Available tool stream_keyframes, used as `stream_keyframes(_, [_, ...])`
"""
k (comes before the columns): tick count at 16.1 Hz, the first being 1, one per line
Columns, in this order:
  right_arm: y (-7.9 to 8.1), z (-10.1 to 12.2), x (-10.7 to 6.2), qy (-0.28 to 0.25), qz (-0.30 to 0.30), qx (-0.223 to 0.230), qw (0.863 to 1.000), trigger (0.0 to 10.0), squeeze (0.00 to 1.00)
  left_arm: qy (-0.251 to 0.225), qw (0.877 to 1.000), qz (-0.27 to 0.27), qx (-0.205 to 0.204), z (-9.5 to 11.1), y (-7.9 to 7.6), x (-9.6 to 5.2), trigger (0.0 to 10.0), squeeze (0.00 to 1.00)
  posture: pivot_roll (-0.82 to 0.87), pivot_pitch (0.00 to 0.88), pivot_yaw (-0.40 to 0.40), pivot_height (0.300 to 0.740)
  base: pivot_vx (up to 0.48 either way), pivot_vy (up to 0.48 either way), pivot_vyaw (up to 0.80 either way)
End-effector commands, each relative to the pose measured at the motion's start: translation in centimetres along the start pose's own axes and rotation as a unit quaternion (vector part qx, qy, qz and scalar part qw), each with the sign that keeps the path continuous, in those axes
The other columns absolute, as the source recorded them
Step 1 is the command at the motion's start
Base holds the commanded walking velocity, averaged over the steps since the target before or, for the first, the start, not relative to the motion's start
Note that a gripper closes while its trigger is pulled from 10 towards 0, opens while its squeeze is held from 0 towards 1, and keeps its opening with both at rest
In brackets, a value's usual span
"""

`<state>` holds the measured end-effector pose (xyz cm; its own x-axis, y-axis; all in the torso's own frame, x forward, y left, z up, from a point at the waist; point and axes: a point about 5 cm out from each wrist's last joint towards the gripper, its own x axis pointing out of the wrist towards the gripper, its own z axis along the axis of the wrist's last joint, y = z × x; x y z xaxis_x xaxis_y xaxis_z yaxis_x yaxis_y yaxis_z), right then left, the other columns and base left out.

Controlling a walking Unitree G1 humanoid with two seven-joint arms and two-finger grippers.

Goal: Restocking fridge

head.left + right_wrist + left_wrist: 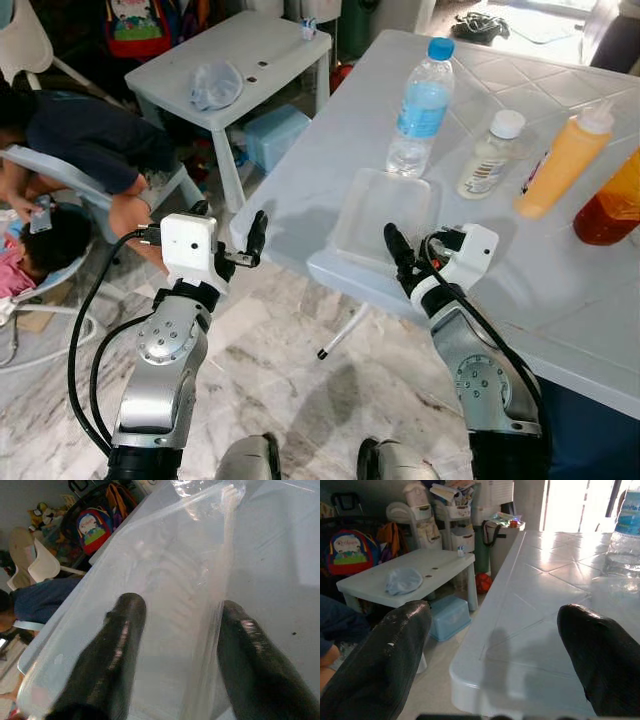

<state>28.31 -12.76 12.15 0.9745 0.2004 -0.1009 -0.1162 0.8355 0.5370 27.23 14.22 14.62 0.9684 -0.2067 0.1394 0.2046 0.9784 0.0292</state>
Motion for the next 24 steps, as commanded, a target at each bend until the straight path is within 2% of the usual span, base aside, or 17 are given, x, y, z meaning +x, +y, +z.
stream_keyframes(1, [0.3, -0.9, 0.2, 0.016, -0.011, 0.031, 0.999, 0.0, 0.00, 0.001, 1.000, -0.002, 0.006, 0.0, -0.1, 0.2, 10.0, 0.00, 0.06, 0.100, 0.047, 0.740, 0.000, 0.000, 0.00])
stream_keyframes(7, [-0.4, 0.4, 0.6, -0.017, -0.049, 0.032, 0.998, 0.0, 0.00, -0.001, 1.000, 0.002, 0.007, 0.1, -0.1, 0.4, 10.0, 0.00, 0.06, 0.096, 0.047, 0.740, 0.000, 0.000, 0.00])
stream_keyframes(15, [-0.4, 0.9, 0.6, -0.024, -0.058, 0.041, 0.997, 0.0, 0.00, -0.004, 1.000, 0.007, 0.008, 0.2, 0.0, 0.4, 10.0, 0.00, 0.06, 0.100, 0.050, 0.740, 0.000, 0.000, 0.00])
stream_keyframes(16, [-0.2, 1.1, 0.6, -0.026, -0.053, 0.043, 0.997, 4.0, 0.00, -0.006, 1.000, 0.021, 0.014, 0.2, 0.1, 0.4, 10.0, 0.00, 0.06, 0.100, 0.050, 0.740, 0.000, 0.000, 0.00])
stream_keyframes(17, [-0.2, 1.2, 0.5, -0.027, -0.052, 0.035, 0.998, 9.1, 0.00, 0.008, 0.999, 0.043, 0.024, -0.1, 0.5, 0.4, 10.0, 0.00, 0.06, 0.097, 0.052, 0.740, 0.000, 0.000, 0.00])
stream_keyframes(18, [0.1, 1.4, 0.2, -0.033, -0.039, 0.022, 0.998, 10.0, 0.00, 0.028, 0.997, 0.065, 0.018, -0.6, 0.9, 0.2, 10.0, 0.00, 0.05, 0.091, 0.056, 0.740, 0.000, 0.000, 0.00])
stream_keyframes(20, [0.2, 1.9, -0.5, -0.049, -0.031, -0.023, 0.998, 10.0, 0.00, 0.038, 0.998, 0.056, 0.016, -1.4, 0.7, -0.5, 10.0, 0.00, 0.04, 0.084, 0.056, 0.740, 0.000, 0.000, 0.00])
stream_keyframes(23, [0.1, 2.2, -1.2, -0.061, -0.029, -0.072, 0.995, 10.0, 0.00, 0.042, 0.997, 0.056, 0.014, -1.6, 0.2, -0.4, 10.0, 0.00, 0.04, 0.078, 0.053, 0.740, -0.302, 0.000, 0.00])
stream_keyframes(24, [0.1, 2.4, -1.4, -0.065, -0.027, -0.073, 0.995, 10.0, 0.00, 0.041, 0.997, 0.057, 0.014, -1.5, 0.2, -0.2, 10.0, 0.00, 0.03, 0.079, 0.053, 0.740, -0.315, 0.000, 0.00])
